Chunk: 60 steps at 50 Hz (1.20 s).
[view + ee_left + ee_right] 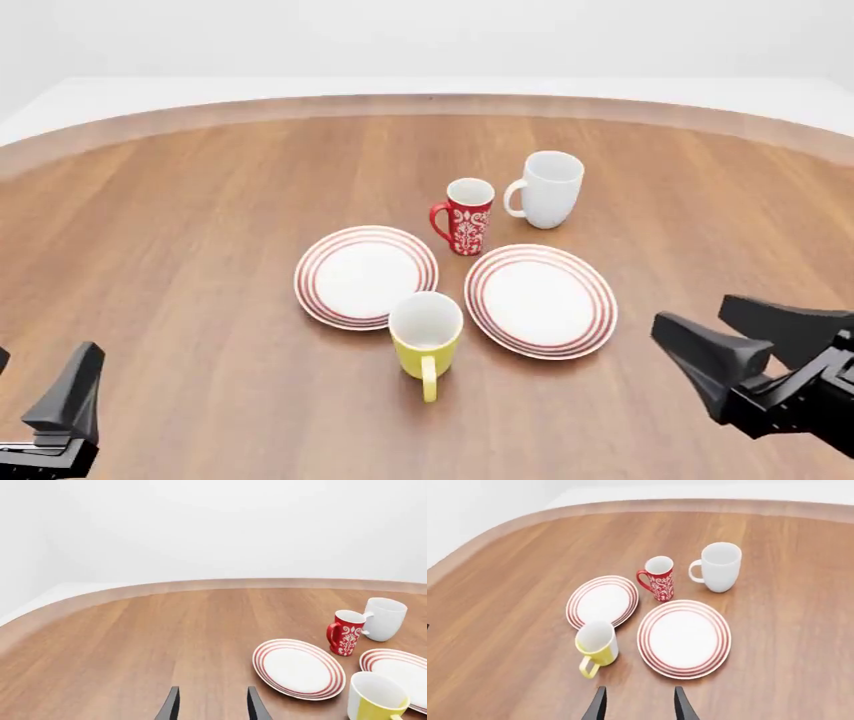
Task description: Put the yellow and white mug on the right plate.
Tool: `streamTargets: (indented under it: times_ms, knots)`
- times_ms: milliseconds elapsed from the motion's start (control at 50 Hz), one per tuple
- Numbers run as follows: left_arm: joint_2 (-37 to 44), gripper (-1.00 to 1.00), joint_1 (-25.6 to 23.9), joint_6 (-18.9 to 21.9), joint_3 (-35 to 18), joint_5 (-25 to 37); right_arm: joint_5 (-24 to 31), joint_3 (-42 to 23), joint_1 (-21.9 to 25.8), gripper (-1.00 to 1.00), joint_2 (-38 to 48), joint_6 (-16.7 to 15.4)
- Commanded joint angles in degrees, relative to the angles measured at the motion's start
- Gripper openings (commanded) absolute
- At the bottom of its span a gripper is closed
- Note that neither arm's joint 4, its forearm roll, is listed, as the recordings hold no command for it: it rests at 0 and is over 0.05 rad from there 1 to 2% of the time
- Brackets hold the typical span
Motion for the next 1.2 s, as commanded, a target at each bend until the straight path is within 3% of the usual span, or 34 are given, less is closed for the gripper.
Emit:
streamTargets:
  times_ms: [20,240,800,1200]
  knots:
    - [0.0,1.0,0.0,0.0,0.0,0.0,1.7,-6.1,5.6,1.0,6.4,1.5]
    - [0.0,1.0,0.0,0.0,0.0,0.0,0.8,-11.6,9.1,1.0,15.2,0.7]
    - [0.0,1.0,0.0,0.0,0.0,0.0,2.6,-18.1,18.2,1.0,21.8,0.9]
    - [0.0,1.0,0.0,0.0,0.0,0.0,2.2,-18.8,17.5,1.0,23.0,-0.9]
